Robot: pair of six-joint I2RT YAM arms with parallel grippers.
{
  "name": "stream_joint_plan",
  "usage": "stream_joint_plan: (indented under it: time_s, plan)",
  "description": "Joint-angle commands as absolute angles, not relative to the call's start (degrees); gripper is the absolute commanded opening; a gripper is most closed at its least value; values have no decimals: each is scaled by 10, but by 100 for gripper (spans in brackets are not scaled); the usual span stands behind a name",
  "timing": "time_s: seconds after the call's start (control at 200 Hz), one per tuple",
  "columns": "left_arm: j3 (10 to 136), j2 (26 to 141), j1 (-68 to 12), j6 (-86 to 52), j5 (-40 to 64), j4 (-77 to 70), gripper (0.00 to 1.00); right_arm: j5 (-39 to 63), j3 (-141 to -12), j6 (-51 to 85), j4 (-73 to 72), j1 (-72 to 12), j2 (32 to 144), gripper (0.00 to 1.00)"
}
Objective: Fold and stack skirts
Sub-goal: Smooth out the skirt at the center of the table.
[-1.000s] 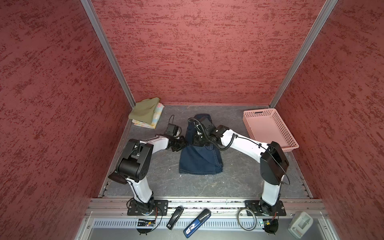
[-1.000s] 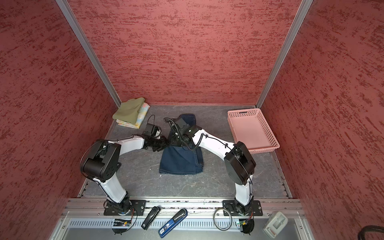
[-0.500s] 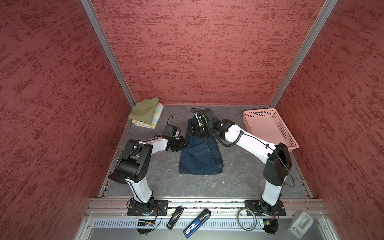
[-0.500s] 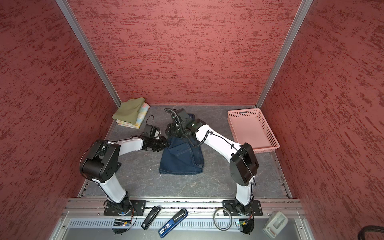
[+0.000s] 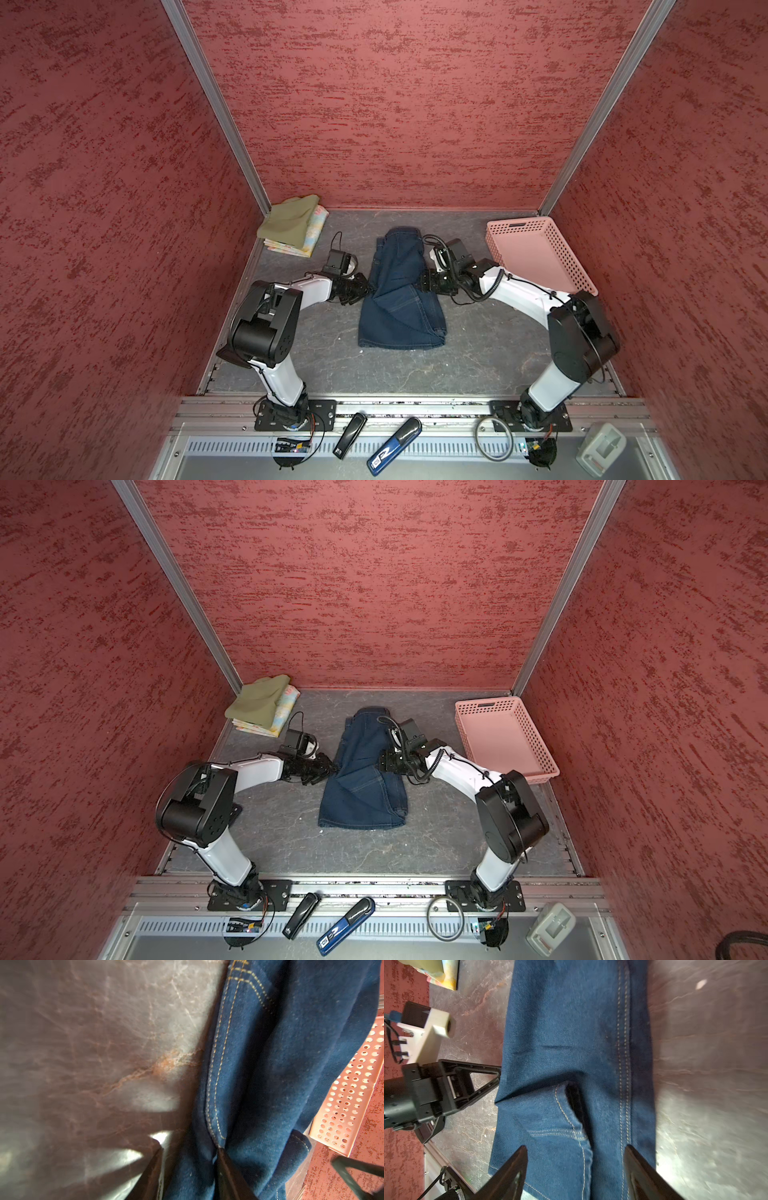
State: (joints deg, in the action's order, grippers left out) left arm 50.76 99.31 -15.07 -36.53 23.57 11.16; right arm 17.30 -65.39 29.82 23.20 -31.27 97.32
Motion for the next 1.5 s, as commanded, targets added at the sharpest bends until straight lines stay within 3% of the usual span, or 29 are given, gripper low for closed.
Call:
stream_joint_plan:
  time_s: [0.0, 0.115, 0.255, 0.466, 0.897, 1.087, 1.162, 1.222, 1.357, 1.423, 1.498]
  plan:
    - [502, 980, -151, -358, 229, 141, 43, 215, -659, 290, 148, -314, 1003, 73]
    - [506, 980, -153, -361, 229, 145, 43, 235, -658, 295, 108, -315, 1037, 69]
    - [515, 983, -156, -360, 227, 155, 43, 258, -657, 302, 71, -315, 1045, 52]
    - [531, 993, -160, -361, 228, 157, 43, 254, -626, 296, 23, -320, 977, 0]
    - [554, 1027, -152, -372, 258, 143, 43, 176, -607, 299, 24, -481, 916, 0]
    - [545, 1033, -141, -397, 303, 111, 43, 152, -596, 298, -21, -560, 947, 0]
    - [532, 1024, -134, -403, 308, 102, 44, 143, -611, 284, -13, -580, 956, 11]
    - [520, 1014, -128, -405, 311, 98, 45, 148, -608, 284, -17, -581, 943, 33]
    - [504, 996, -118, -405, 310, 98, 48, 130, -598, 275, -12, -570, 883, 71]
    - [499, 990, -117, -404, 306, 100, 48, 111, -607, 284, 12, -545, 867, 78]
    - [495, 985, -119, -400, 300, 101, 48, 87, -645, 317, 71, -488, 876, 79]
